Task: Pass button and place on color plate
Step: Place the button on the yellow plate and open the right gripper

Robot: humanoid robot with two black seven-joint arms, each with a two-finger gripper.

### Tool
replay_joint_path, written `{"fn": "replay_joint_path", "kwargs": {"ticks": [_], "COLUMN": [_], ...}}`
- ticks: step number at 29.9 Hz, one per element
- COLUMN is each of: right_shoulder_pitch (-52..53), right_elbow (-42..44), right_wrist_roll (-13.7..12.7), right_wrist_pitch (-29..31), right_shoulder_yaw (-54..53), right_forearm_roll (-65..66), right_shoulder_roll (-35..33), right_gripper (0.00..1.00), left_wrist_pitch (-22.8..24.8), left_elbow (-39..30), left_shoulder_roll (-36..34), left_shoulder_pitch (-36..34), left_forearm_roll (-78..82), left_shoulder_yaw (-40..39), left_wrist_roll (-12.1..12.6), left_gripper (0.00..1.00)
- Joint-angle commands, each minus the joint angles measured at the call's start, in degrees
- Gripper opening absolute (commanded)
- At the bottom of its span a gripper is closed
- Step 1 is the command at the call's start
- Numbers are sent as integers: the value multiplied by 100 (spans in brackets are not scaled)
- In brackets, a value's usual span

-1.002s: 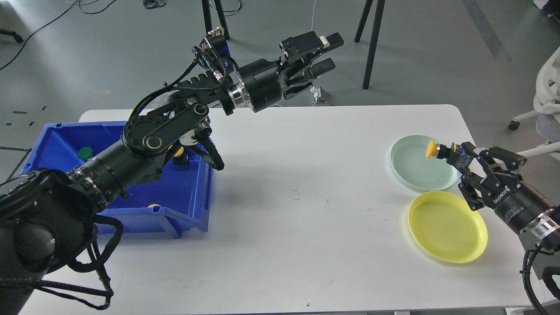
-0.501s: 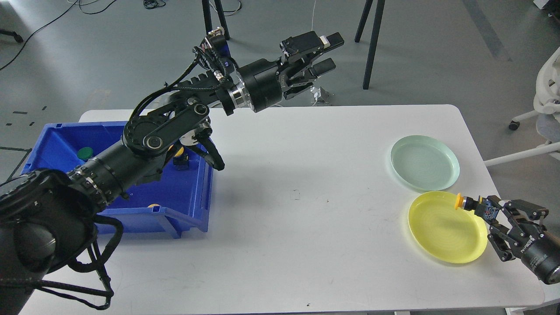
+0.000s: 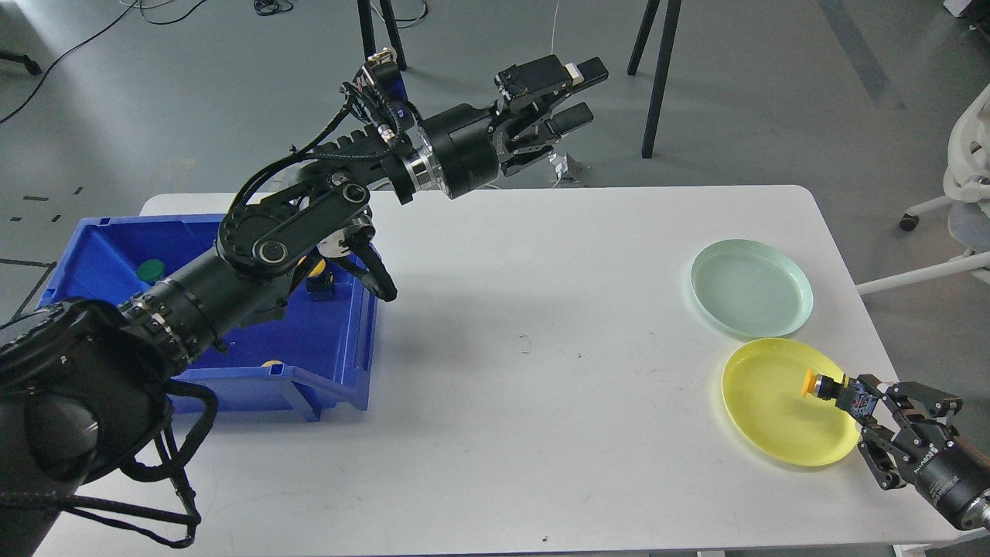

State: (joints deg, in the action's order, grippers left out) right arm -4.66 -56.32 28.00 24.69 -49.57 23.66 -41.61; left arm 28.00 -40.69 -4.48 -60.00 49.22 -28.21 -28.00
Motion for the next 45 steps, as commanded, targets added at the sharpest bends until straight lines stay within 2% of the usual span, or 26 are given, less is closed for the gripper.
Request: {"fn": "replay_joint_path", "kwargs": {"ticks": [1,10,16,25,32,36,45], "right_shoulder_pitch": [-8,0,36,71,229,553,1379], "right_elbow": [7,-28,-28,-291,-660,-757,-661], "right_wrist_roll": [0,0,0,0,0,0,0], "right_wrist_pitch": [1,1,1,150,331,331,331], "right_shoulder_yaw": [0,0,0,-211,-931,-1186,-1354], "right_forearm_roll": [-11,-20,-20,-457,-723,-732,-1100], "right_shoulder_roll": [39,57,197,189,154,154,162], "right_gripper": [43,51,69,84,86,86,86], "left_wrist_pitch": [0,0,0,0,0,0,0], "left_elbow": [0,0,0,0,-9,-26,-430], "left_shoulder_roll": [0,0,0,-9,-88,-386,-1818], "left_shoulder_pitch": [6,-2,-2,-2,76,85,234], "left_forearm_roll": [0,-17,-44,-79,-201,-430,-861], "left_shoulder_yaw": [0,0,0,0,-9,-9,-70], "left_wrist_roll": [0,0,0,0,0,0,0], "left_gripper": [72,72,72,73,73,74,74]}}
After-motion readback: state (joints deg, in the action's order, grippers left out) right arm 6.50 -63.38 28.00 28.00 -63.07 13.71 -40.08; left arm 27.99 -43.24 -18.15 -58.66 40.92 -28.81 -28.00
